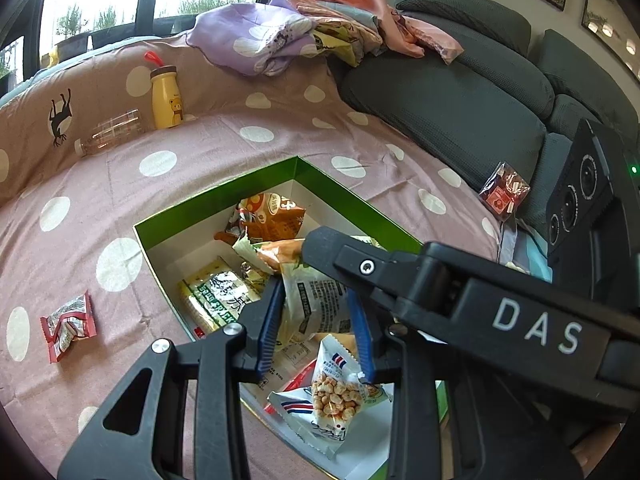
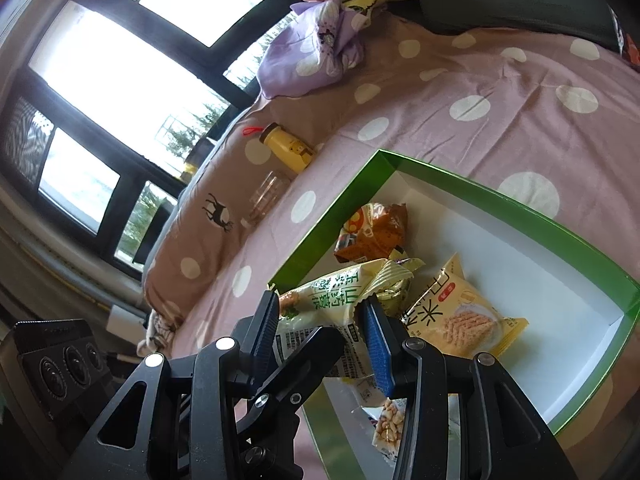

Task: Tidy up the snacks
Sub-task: 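Lower the bag into the green box and open the right gripper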

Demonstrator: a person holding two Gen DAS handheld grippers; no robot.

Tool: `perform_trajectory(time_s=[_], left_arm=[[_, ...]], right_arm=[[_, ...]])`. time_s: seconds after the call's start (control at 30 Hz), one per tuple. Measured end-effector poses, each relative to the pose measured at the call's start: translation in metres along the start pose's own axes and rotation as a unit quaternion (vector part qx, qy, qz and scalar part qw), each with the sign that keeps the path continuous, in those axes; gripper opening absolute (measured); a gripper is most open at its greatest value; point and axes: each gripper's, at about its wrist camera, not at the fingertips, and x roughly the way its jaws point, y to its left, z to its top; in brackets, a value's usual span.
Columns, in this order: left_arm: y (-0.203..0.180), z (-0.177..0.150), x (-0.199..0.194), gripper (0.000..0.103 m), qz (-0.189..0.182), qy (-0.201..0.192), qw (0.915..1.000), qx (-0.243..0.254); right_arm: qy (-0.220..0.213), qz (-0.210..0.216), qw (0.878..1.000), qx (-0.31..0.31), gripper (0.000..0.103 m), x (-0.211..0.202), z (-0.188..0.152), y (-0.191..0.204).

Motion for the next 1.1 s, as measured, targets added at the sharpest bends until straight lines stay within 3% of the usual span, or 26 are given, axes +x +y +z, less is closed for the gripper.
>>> perform_trajectory(time_s=[1.1], left_arm=[[0.003, -0.003, 0.039, 0.031, -0.023, 0.067, 0.9972, -0.022]], right_arm=[[0.033, -0.046, 0.997, 0.052, 0.046, 0.02, 0.008, -0.036]])
